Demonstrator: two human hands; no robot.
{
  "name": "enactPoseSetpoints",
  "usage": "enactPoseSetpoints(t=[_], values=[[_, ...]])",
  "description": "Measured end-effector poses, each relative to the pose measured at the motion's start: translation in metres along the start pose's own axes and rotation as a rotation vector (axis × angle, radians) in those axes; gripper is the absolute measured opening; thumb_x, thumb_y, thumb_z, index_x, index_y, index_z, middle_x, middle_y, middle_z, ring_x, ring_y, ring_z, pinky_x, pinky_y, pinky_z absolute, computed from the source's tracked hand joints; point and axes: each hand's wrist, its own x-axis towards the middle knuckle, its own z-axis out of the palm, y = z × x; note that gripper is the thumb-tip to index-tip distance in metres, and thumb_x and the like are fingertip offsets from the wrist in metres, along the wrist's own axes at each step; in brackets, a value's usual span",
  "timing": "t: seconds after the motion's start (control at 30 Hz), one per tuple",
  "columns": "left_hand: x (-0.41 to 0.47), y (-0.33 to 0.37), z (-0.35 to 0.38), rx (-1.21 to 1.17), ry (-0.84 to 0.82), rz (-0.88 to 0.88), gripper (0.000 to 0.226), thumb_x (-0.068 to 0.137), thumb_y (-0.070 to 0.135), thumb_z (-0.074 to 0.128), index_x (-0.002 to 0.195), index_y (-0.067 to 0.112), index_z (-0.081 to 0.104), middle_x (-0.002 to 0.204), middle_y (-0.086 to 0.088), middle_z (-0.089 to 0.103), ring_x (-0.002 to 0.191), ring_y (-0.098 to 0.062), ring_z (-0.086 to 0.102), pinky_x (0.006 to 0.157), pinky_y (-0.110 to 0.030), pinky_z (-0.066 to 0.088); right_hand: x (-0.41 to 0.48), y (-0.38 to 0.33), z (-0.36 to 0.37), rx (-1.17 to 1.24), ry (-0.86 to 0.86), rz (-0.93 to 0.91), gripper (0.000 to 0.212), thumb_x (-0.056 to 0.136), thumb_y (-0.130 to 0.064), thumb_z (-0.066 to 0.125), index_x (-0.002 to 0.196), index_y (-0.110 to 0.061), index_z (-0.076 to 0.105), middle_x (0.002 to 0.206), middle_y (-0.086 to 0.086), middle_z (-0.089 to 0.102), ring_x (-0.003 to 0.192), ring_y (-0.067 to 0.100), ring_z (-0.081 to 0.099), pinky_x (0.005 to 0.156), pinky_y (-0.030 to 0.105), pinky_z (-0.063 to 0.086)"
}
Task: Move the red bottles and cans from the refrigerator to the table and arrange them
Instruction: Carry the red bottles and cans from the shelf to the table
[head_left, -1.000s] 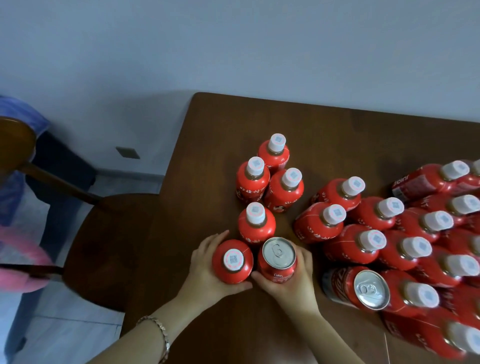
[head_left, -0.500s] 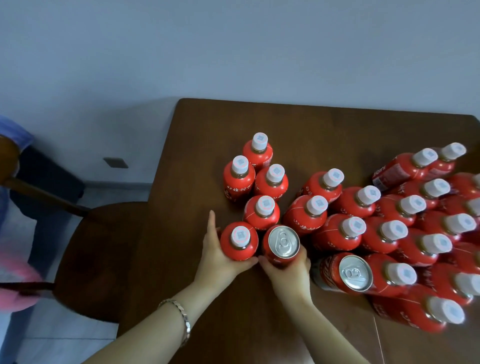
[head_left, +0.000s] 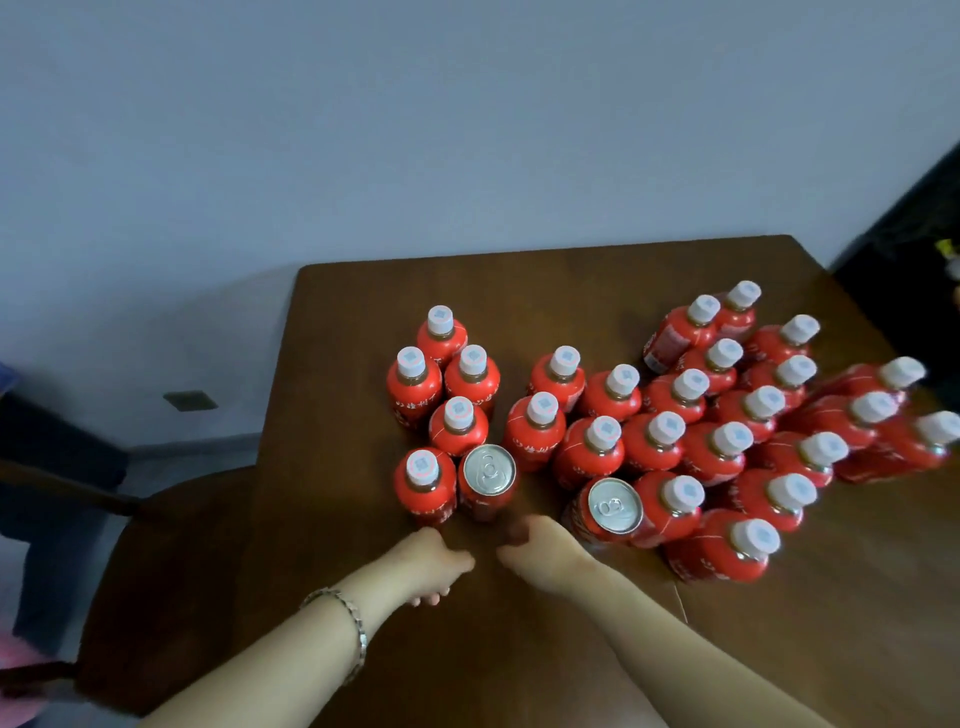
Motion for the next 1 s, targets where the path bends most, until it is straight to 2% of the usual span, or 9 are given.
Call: enactPoseSetpoints(t=[0.13,0.27,0.33,0.5,0.63,0.7,0.77,0.83,1.0], values=[[-0.028,0.039,0.01,0.058,0.08,0.206,0.027,0.089,0.034,0.051,0.07,0.016,0.054,0.075,-0.006,0.059,0.066,-0.018,0.055,0.061,-0.025,0.042,-0.041,0.011,-0.035,0.078,-0.045,0.01,0.025,0.089,-0.016,0.05,0.111,-0.006,0.056,0.068,0.004,0.054,0.062,0.015,0.053,0.053,0.019,0.045],[-0.063,0.09,0.034,0.232,0.154,0.358,0.033,0.088,0.029,0.053,0.058,0.017,0.044,0.062,-0.004,0.052,0.058,-0.02,0.048,0.06,-0.027,0.038,-0.093,0.045,-0.078,0.11,0.015,0.007,0.009,0.091,-0.015,0.048,0.084,-0.01,0.052,0.067,0.003,0.055,0.055,0.011,0.063,0.046,0.016,0.046],[-0.086,0.121,0.057,0.321,0.158,0.439,0.039,0.09,0.026,0.051,0.054,0.015,0.041,0.056,-0.001,0.045,0.055,-0.017,0.043,0.051,-0.025,0.031,-0.126,0.075,-0.099,0.144,0.09,0.029,0.014,0.091,-0.017,0.049,0.09,-0.005,0.056,0.071,0.005,0.057,0.053,0.011,0.062,0.046,0.017,0.047],[-0.156,0.205,0.159,0.508,0.124,0.642,0.028,0.092,0.03,0.05,0.082,0.006,0.059,0.074,-0.005,0.056,0.082,-0.026,0.059,0.063,-0.027,0.039,-0.223,0.187,-0.135,0.212,0.378,0.168,0.038,0.092,-0.029,0.055,0.124,-0.01,0.051,0.113,0.009,0.062,0.094,0.021,0.065,0.08,0.029,0.057],[-0.214,0.254,0.264,0.615,0.083,0.799,0.031,0.092,0.032,0.049,0.109,0.01,0.06,0.109,-0.006,0.062,0.101,-0.024,0.059,0.083,-0.031,0.047,-0.321,0.286,-0.142,0.218,0.51,0.274,0.035,0.093,-0.027,0.052,0.119,-0.005,0.057,0.112,0.011,0.063,0.094,0.024,0.064,0.066,0.023,0.05],[-0.248,0.273,0.325,0.647,0.019,0.895,0.027,0.093,0.03,0.048,0.108,0.01,0.058,0.108,-0.007,0.061,0.097,-0.023,0.058,0.08,-0.03,0.046,-0.377,0.337,-0.135,0.2,0.565,0.325,0.027,0.092,-0.025,0.051,0.11,-0.007,0.062,0.108,0.011,0.064,0.1,0.026,0.064,0.066,0.026,0.051],[-0.281,0.29,0.392,0.709,-0.042,0.978,0.018,0.093,0.027,0.048,0.095,0.012,0.056,0.098,-0.007,0.06,0.084,-0.019,0.056,0.068,-0.027,0.043,-0.433,0.386,-0.124,0.163,0.665,0.404,0.034,0.092,-0.026,0.052,0.119,-0.007,0.058,0.121,0.01,0.06,0.11,0.026,0.058,0.083,0.029,0.048],[-0.306,0.301,0.446,0.765,-0.077,1.033,0.015,0.092,0.028,0.05,0.089,0.015,0.055,0.091,-0.006,0.058,0.08,-0.018,0.056,0.062,-0.025,0.041,-0.473,0.423,-0.115,0.134,0.754,0.432,0.038,0.093,-0.024,0.051,0.126,-0.006,0.052,0.131,0.009,0.055,0.116,0.027,0.053,0.089,0.029,0.042],[-0.4,0.328,0.629,0.97,-0.206,1.303,0.022,0.09,0.029,0.052,0.097,0.01,0.062,0.097,-0.008,0.065,0.085,-0.02,0.058,0.071,-0.028,0.046,-0.611,0.548,-0.075,0.303,0.919,0.65,0.038,0.094,-0.022,0.049,0.129,-0.009,0.052,0.132,0.011,0.055,0.121,0.027,0.051,0.095,0.028,0.04]])
